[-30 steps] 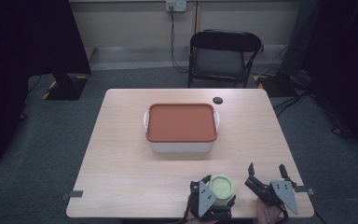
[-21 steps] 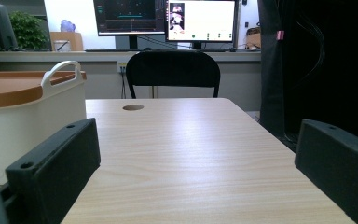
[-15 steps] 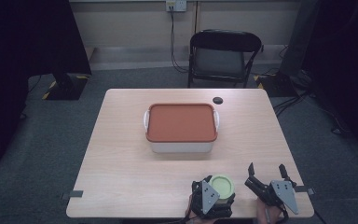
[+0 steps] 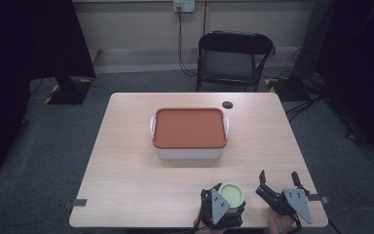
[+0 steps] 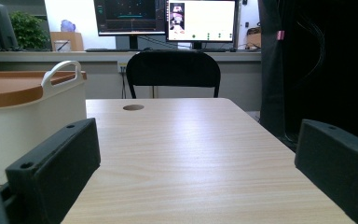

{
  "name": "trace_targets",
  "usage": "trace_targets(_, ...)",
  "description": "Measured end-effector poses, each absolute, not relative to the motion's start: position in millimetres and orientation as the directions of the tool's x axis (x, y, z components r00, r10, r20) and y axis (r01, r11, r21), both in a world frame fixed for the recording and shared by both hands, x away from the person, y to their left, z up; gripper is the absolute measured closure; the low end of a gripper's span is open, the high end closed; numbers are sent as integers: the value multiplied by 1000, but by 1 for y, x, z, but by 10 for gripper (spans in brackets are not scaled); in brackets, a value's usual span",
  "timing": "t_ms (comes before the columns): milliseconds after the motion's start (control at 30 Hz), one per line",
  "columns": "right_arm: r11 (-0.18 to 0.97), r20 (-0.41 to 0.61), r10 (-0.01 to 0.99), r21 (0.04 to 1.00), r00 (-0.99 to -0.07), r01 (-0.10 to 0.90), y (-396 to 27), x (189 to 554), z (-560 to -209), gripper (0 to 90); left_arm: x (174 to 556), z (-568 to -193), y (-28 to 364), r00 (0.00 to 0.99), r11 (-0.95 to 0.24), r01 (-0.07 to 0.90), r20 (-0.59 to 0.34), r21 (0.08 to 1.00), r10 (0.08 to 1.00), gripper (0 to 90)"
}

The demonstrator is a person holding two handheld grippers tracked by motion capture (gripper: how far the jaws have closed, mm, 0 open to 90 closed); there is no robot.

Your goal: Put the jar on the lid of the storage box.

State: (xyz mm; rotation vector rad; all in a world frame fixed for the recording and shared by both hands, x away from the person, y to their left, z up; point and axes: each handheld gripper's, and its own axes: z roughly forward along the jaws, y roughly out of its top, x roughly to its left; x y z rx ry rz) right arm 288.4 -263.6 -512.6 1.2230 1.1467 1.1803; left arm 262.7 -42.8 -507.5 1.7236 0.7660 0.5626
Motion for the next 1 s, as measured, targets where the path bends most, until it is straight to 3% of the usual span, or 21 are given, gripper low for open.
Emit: trace_targets(1000,-4,5,998,1000,59,-23,-264,288,-513,0,262,-494,-31,676,-149,210,-33,966,736,109)
